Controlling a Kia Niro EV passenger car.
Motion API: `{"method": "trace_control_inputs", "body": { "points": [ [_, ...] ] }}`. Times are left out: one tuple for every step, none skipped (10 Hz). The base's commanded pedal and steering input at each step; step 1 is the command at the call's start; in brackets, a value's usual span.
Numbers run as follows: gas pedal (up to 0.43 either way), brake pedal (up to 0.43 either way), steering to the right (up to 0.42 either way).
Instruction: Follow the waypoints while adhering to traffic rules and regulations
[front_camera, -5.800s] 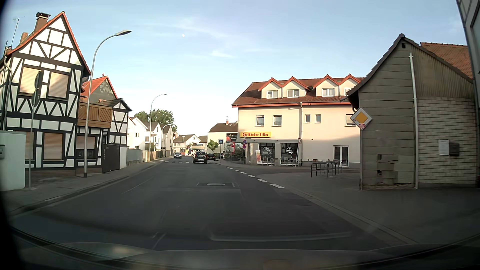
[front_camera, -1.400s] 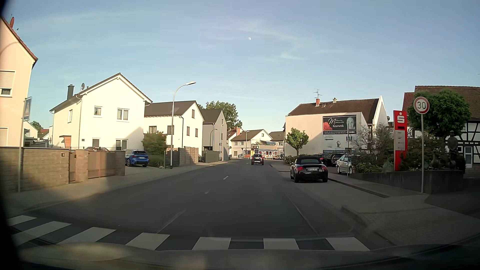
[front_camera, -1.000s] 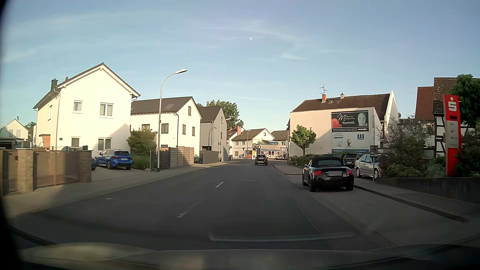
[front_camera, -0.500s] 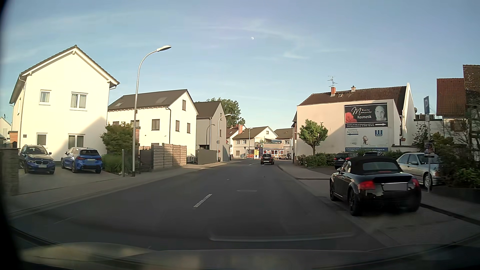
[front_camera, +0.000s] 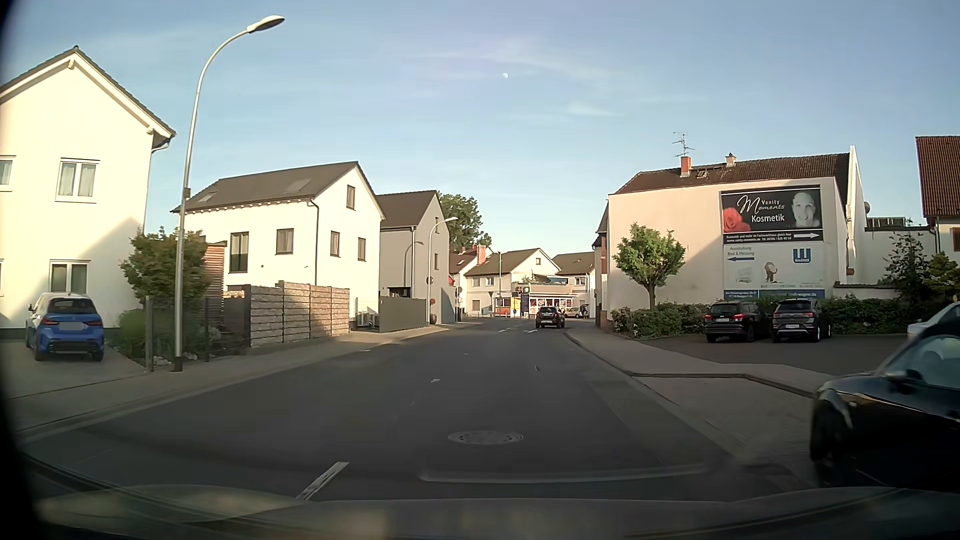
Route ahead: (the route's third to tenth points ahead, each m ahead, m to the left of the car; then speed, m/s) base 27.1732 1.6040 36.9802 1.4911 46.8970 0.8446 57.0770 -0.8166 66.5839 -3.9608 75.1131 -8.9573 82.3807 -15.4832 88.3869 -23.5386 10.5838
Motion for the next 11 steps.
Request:
{"method": "trace_control_inputs", "body": {
  "points": [
    [0.067,0.030,0.010],
    [0.067,0.030,0.010],
    [0.059,0.030,0.010],
    [0.059,0.030,0.010],
    [0.047,0.030,0.010],
    [0.008,0.030,0.010],
    [0.000,0.037,0.010],
    [0.000,0.030,0.010],
    [0.000,0.030,0.009],
    [0.000,0.037,0.009],
    [0.000,0.030,0.009]
  ]
}}
